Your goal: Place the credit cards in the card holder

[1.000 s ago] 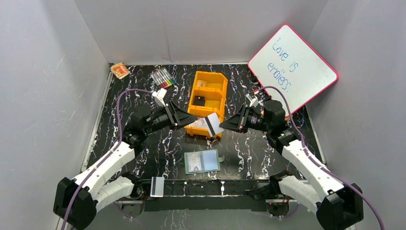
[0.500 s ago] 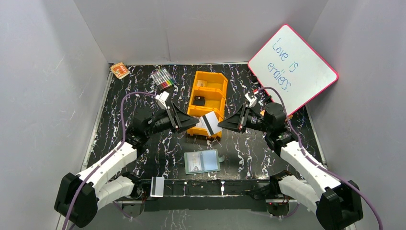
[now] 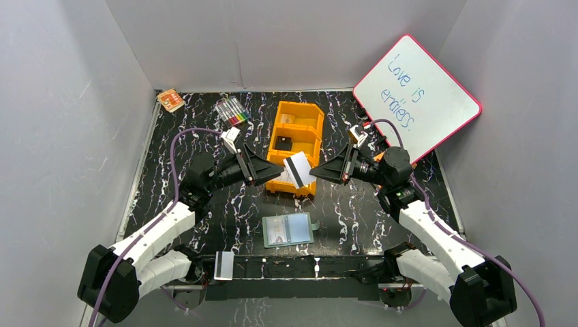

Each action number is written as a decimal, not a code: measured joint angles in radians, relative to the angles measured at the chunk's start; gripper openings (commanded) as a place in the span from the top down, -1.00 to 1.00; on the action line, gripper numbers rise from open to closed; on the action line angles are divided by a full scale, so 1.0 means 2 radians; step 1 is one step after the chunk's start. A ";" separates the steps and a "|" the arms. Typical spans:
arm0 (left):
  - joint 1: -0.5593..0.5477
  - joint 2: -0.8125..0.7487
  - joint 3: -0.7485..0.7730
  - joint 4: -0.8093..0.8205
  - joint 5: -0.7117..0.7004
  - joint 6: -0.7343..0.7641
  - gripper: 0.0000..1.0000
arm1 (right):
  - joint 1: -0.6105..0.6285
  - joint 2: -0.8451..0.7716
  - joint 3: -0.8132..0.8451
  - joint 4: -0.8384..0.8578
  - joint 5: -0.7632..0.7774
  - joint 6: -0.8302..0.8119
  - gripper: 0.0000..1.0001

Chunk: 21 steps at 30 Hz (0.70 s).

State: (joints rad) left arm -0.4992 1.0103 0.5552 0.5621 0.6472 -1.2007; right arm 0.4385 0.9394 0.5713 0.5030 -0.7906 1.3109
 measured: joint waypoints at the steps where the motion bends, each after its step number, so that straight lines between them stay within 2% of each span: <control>1: 0.000 0.001 0.000 0.003 0.000 0.000 -0.21 | 0.000 0.000 0.000 0.002 -0.001 0.002 1.00; 21: 0.000 0.014 0.011 0.029 0.008 -0.006 -0.31 | 0.000 0.006 0.000 0.012 -0.005 0.011 1.00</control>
State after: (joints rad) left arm -0.4992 1.0374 0.5781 0.6197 0.6624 -1.2125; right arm 0.4389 0.9504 0.5709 0.5270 -0.8013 1.3323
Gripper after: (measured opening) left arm 0.655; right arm 0.053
